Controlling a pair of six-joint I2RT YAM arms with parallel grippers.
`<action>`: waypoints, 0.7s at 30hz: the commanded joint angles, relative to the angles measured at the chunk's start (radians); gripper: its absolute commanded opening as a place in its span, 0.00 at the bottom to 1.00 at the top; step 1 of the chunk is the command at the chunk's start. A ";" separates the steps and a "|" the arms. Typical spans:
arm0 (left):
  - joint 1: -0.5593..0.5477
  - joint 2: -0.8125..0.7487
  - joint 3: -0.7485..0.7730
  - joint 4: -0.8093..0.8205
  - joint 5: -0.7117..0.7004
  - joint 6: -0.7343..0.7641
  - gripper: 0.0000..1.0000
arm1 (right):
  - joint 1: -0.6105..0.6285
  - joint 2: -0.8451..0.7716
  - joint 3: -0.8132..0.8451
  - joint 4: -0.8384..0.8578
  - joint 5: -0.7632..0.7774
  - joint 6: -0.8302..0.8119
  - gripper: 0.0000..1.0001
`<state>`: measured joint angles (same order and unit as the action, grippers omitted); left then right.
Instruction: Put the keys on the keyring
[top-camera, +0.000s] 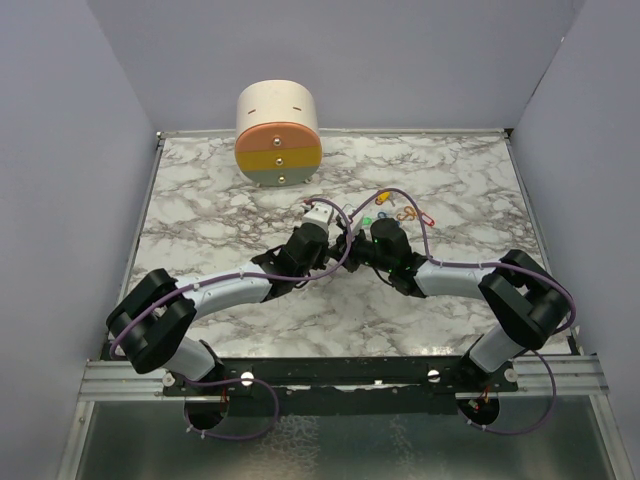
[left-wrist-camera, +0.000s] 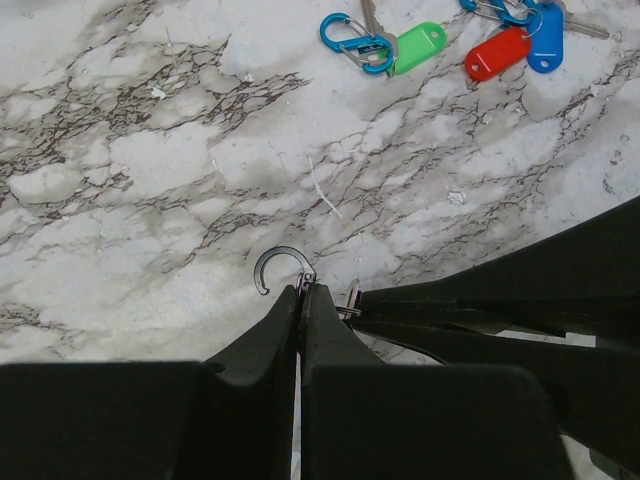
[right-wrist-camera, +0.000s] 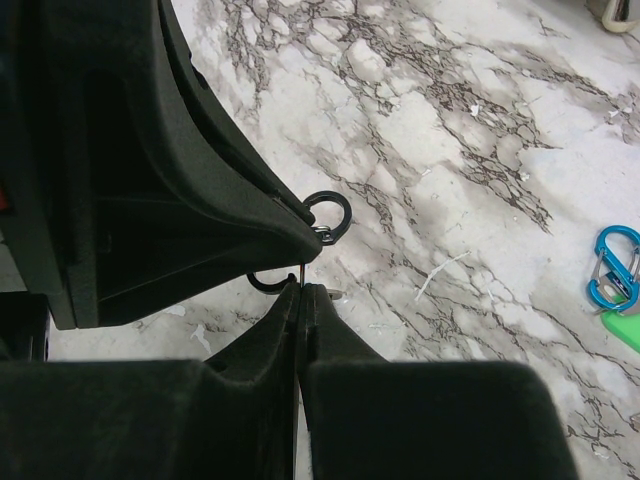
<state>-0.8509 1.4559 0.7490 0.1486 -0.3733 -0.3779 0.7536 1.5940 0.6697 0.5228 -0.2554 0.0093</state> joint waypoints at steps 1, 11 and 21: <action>0.000 0.002 0.001 0.031 0.022 -0.009 0.00 | 0.010 -0.004 0.021 0.000 -0.008 -0.014 0.01; 0.001 0.021 0.025 0.032 0.020 -0.001 0.00 | 0.015 0.000 0.024 -0.001 -0.028 -0.022 0.01; 0.009 0.028 0.039 0.037 0.017 0.004 0.00 | 0.021 0.008 0.029 -0.007 -0.036 -0.025 0.01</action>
<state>-0.8478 1.4773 0.7559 0.1486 -0.3729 -0.3779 0.7609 1.5940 0.6701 0.5159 -0.2573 -0.0044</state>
